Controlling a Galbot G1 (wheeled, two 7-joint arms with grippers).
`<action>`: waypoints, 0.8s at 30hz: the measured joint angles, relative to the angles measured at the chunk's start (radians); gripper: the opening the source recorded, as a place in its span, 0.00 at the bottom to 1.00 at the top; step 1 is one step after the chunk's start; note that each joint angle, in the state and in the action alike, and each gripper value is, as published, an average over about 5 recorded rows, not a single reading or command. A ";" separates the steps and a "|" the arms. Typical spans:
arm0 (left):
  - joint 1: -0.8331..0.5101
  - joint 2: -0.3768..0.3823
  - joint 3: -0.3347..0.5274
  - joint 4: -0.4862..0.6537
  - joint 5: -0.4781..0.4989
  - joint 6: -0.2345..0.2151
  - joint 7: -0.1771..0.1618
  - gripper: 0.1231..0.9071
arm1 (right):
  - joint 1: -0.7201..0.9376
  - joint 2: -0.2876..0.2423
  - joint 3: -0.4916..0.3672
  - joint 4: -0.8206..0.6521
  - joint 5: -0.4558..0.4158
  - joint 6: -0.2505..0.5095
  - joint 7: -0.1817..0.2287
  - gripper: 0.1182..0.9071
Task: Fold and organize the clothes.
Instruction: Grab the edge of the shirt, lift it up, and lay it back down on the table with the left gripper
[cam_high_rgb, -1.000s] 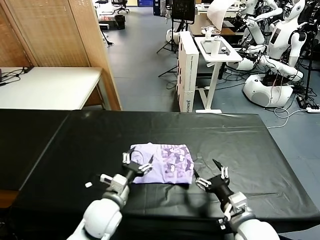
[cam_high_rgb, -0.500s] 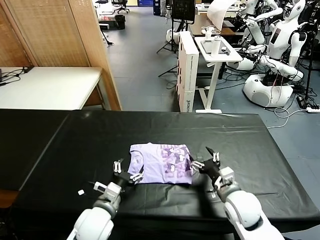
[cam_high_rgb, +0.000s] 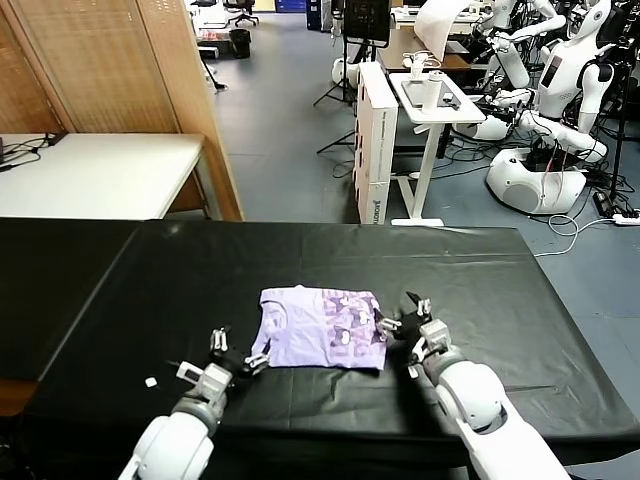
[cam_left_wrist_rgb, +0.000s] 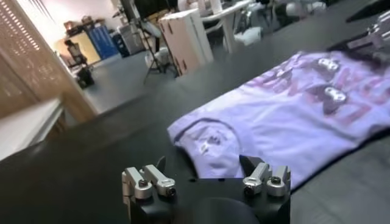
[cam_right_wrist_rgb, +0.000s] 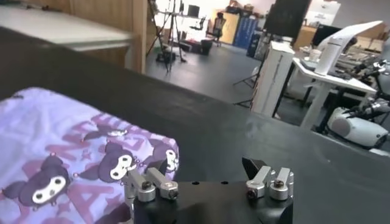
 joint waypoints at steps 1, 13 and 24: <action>-0.001 0.002 -0.001 0.002 0.001 0.001 0.001 1.00 | 0.000 0.000 -0.002 -0.002 -0.013 -0.005 0.000 1.00; 0.005 0.006 -0.013 0.002 -0.010 -0.028 0.008 1.00 | -0.021 0.009 0.014 -0.003 -0.038 -0.009 0.005 1.00; 0.016 -0.044 -0.085 -0.067 -0.178 -0.289 -0.033 1.00 | -0.098 -0.006 0.119 0.144 0.166 0.091 0.063 1.00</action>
